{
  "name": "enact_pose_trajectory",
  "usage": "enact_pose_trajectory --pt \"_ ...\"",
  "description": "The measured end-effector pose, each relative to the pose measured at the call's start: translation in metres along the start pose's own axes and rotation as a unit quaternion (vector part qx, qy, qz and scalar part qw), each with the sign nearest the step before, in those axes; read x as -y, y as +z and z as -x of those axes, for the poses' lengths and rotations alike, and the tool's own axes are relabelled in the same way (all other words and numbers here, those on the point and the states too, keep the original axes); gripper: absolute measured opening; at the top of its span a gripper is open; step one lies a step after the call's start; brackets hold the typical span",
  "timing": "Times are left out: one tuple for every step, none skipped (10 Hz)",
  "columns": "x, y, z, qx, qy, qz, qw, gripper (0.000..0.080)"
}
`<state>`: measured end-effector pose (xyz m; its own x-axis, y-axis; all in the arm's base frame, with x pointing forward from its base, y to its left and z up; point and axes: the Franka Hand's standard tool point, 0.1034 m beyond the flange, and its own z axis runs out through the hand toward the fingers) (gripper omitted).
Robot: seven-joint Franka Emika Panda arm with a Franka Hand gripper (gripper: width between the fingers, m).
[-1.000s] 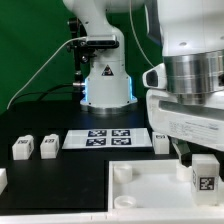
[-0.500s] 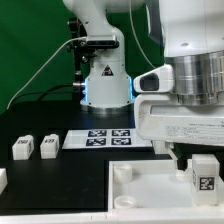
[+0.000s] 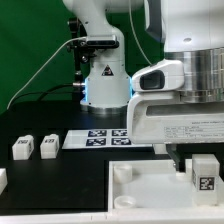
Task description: Assemble one leg
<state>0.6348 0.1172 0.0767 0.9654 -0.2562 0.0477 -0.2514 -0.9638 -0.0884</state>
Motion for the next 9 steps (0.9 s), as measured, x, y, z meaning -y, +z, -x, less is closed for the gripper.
enact_pose_trajectory --pt "0.0012 0.0002 0.0006 0.001 0.067 -0.003 0.998 0.0355" --pt "-0.0003 0.0003 0.0003 0.001 0.095 -0.002 0.996 0.0295" --pt "-0.0014 0.0006 0.0004 0.002 0.16 -0.002 0.987 0.0295" --pt "-0.0022 0.0008 0.0003 0.002 0.203 -0.001 0.979 0.0295" --pt "-0.0024 0.001 0.0006 0.004 0.261 0.0 0.965 0.0295" --pt "-0.003 0.0011 0.0006 0.005 0.362 0.005 0.932 0.0295" --pt "-0.0019 0.0012 0.0026 0.008 0.455 0.01 0.89 0.0295" --pt "-0.0001 0.0014 0.0035 0.015 0.559 0.007 0.829 0.0295" --pt "-0.001 0.0016 0.0025 0.023 0.659 -0.002 0.752 0.0294"
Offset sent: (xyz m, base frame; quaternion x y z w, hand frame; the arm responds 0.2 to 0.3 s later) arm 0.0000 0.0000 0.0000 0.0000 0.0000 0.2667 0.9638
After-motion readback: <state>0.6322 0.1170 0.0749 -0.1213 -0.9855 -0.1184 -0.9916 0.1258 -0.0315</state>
